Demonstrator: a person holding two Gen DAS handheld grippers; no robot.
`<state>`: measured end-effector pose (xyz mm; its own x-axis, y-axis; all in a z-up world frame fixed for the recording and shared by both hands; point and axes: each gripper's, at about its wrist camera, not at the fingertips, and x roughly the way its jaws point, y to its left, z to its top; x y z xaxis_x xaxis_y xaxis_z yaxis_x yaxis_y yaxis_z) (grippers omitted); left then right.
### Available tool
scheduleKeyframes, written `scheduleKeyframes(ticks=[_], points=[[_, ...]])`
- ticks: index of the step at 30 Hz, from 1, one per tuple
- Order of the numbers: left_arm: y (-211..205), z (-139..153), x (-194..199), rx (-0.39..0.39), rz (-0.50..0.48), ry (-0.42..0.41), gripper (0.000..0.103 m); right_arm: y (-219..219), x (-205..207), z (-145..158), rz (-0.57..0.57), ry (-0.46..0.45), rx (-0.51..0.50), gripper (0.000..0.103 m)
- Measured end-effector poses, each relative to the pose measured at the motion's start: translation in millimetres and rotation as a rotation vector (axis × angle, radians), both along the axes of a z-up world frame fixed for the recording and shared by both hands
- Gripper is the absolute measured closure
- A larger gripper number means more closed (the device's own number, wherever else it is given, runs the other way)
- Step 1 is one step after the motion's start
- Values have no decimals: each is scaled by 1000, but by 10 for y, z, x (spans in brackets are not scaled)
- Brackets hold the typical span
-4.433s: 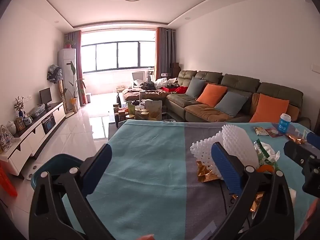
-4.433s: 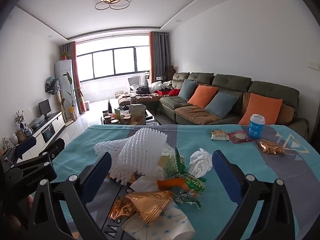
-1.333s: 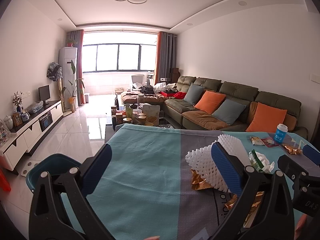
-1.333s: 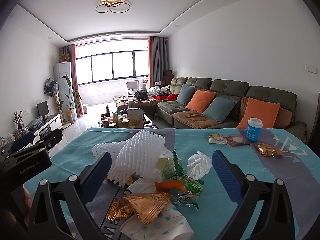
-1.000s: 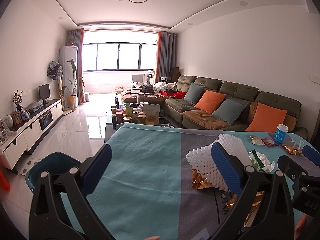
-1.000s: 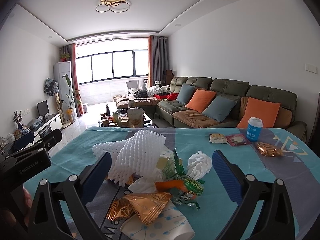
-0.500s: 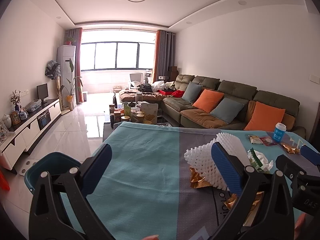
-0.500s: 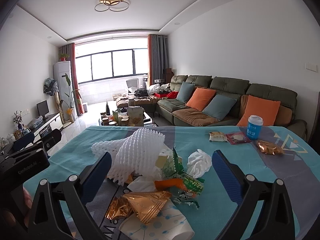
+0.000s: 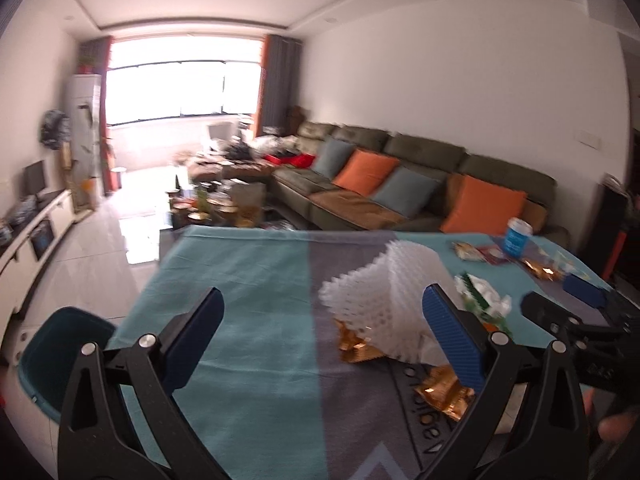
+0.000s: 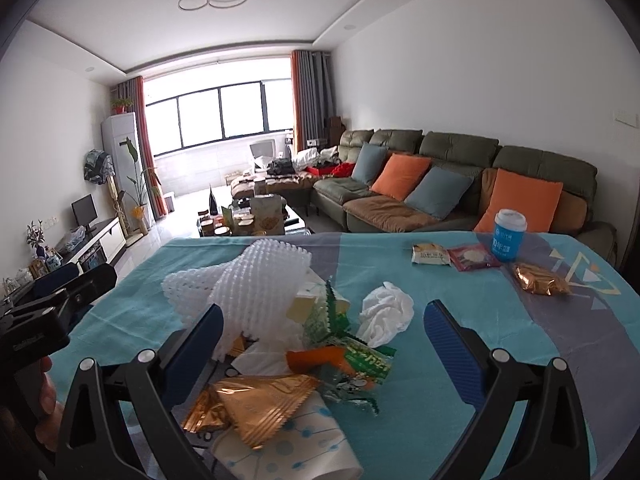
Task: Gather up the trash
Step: 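Grasp the white foam nets with the left gripper while the right gripper grasps another foam net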
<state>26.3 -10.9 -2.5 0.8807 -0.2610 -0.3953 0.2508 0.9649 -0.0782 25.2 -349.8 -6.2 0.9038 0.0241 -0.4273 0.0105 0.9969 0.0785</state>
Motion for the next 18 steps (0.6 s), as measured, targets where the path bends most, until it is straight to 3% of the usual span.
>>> scheduleKeyframes(ticks=[2, 5, 10, 16, 18], points=[[-54, -41, 95, 0, -43, 33, 6, -39, 81, -23, 10, 29, 6, 6], [-133, -131, 279, 11, -80, 79, 16, -63, 199, -49, 38, 73, 33, 6], [-130, -295, 662, -35, -118, 185, 31, 13, 347, -62, 115, 113, 70, 8], [-82, -423, 930, -91, -202, 291, 46, 112, 631, -124, 207, 224, 148, 34], [-70, -493, 1024, -128, -235, 335, 58, 146, 725, -148, 222, 257, 170, 37]])
